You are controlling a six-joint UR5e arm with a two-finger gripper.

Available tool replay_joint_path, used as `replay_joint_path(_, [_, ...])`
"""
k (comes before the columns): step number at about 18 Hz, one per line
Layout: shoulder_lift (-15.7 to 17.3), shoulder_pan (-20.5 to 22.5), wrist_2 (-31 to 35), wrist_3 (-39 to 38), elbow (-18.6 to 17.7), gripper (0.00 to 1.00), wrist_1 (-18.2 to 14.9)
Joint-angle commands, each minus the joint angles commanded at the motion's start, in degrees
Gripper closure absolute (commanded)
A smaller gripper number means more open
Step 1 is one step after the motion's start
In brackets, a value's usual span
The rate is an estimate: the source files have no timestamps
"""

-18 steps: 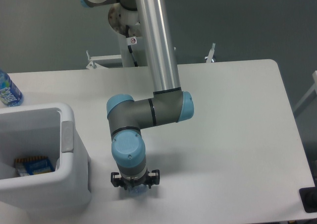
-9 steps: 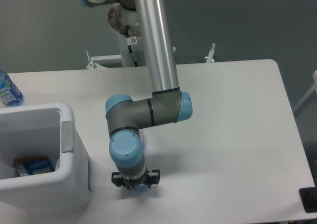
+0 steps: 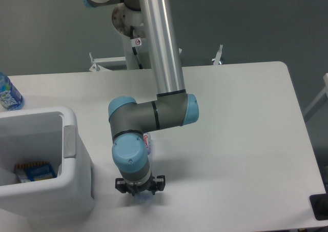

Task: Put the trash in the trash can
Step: 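Close the gripper on the bottle's cap end, then lift the bottle upright and carry it over the bin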

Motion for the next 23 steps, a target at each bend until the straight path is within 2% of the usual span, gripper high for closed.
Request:
replay_joint_path(3, [0.09, 0.00, 0.09, 0.00, -0.09, 0.48, -0.09])
replay_joint_path(8, [0.35, 0.09, 0.09, 0.26, -0.09, 0.48, -0.09])
replay_joint_path(13, [3.60, 1.05, -0.09, 0.70, 0.96, 0.48, 0.09])
replay_joint_path(15, [5.44, 1.58, -0.26, 0.70, 2.97, 0.48, 0.17])
replay_joint_path(19, [8.17, 3.34, -0.70, -0.35, 11.41, 0.48, 1.49])
replay_joint_path(23, [12.65, 6.84, -5.43, -6.66, 13.53, 0.48, 5.96])
